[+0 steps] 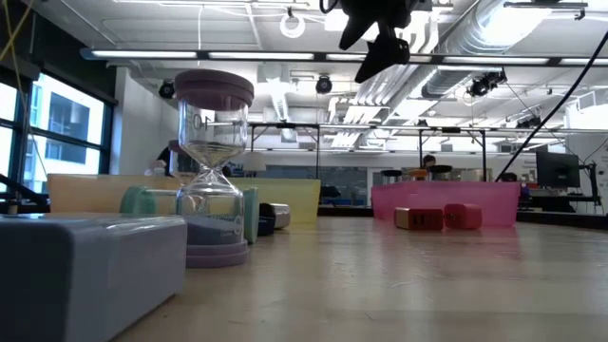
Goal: Pick & Place Office items
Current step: Put the light blue digital clock into the orange bin
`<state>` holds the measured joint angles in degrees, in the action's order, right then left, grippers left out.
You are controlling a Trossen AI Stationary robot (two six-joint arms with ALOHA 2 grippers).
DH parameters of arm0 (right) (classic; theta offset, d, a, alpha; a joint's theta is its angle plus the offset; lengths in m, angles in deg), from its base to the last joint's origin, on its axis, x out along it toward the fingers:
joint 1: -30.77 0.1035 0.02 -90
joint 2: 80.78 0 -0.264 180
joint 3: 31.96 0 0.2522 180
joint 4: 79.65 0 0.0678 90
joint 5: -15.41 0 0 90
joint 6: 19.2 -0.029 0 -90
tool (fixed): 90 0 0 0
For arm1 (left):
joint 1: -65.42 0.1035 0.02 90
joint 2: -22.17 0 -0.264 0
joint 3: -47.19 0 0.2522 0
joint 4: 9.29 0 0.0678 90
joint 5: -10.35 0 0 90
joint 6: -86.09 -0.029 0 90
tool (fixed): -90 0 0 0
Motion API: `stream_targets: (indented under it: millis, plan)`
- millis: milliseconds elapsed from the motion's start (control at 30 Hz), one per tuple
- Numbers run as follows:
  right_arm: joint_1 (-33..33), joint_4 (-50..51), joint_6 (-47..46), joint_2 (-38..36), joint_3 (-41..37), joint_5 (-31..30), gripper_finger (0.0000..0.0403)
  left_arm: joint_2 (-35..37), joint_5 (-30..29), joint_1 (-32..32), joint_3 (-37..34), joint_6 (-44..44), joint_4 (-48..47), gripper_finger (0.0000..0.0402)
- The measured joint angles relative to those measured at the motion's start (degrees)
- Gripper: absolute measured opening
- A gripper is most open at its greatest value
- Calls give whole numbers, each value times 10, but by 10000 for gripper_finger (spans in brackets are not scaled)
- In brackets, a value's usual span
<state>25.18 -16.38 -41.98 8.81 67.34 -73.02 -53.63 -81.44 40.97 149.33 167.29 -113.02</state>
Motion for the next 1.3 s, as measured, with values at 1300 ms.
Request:
stream_targets:
  millis: [1300]
  plan:
    - [46, 5, 1, 0, 0, -2, 358, 1, 107, -97, -378, 123, 219, 318]
